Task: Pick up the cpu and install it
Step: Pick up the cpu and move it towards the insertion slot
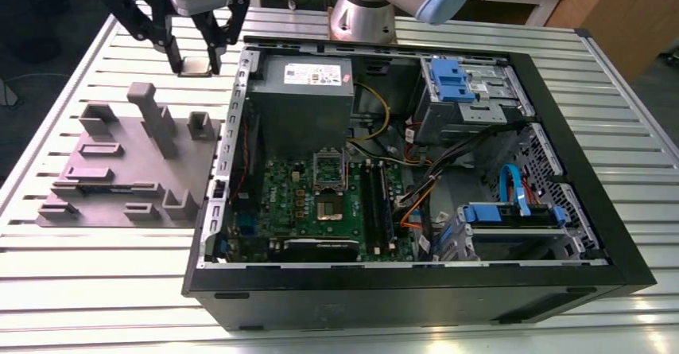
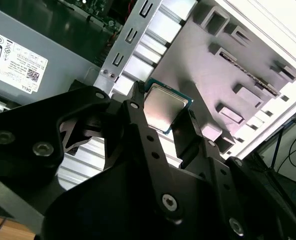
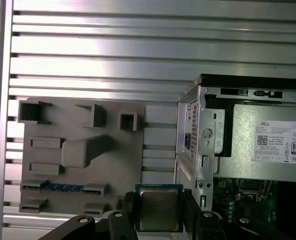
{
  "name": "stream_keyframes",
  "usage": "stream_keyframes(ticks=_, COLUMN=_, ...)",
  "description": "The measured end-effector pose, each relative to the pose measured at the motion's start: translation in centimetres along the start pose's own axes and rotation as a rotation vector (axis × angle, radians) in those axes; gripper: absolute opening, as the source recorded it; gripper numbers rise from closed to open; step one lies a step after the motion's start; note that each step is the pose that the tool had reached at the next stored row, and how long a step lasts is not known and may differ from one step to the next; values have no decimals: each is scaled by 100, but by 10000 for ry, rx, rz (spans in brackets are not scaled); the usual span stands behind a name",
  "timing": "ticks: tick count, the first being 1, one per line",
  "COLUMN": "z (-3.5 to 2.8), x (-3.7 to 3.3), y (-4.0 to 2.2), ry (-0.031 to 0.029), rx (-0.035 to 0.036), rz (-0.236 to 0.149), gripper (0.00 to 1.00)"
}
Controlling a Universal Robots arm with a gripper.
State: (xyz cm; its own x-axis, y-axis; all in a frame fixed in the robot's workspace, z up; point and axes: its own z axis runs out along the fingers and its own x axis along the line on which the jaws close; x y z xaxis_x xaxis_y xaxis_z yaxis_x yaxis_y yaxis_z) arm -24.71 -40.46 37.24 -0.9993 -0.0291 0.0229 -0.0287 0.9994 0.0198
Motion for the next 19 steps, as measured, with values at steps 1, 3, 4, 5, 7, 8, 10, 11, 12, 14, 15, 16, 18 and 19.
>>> stream_keyframes(ticks=1, z=0, x=-11, y=0, ry=0, rx=0, rz=0, gripper=47)
stream_keyframes(ticks=3, z=0, x=-32, y=-1, ry=0, rx=0, rz=1, gripper=47)
stream_keyframes(ticks=4, z=0, x=-34, y=-1, ry=0, rx=-1, rz=1, gripper=47)
stream_keyframes(ticks=5, z=0, x=-33, y=-1, ry=1, rx=0, rz=1, gripper=47)
stream_keyframes(ticks=7, z=0, x=-29, y=-1, ry=0, rx=0, rz=0, gripper=47)
stream_keyframes(ticks=8, z=0, x=-31, y=-1, ry=0, rx=0, rz=1, gripper=47)
stream_keyframes(ticks=10, z=0, x=-35, y=-1, ry=0, rx=0, rz=0, gripper=47)
stream_keyframes(ticks=11, z=0, x=-36, y=-1, ry=0, rx=0, rz=0, gripper=47)
stream_keyframes(ticks=12, z=0, x=-38, y=-1, ry=0, rx=0, rz=0, gripper=47)
stream_keyframes(ticks=14, z=0, x=-43, y=-1, ry=0, rx=0, rz=0, gripper=47)
stream_keyframes(ticks=15, z=-1, x=-48, y=-1, ry=1, rx=0, rz=-1, gripper=47)
stream_keyframes(ticks=16, z=-1, x=-54, y=-1, ry=1, rx=1, rz=0, gripper=47)
stream_keyframes(ticks=18, z=-1, x=-64, y=-2, ry=0, rx=0, rz=1, gripper=47)
stream_keyframes(ticks=19, z=-1, x=-65, y=-2, ry=0, rx=-1, rz=1, gripper=47)
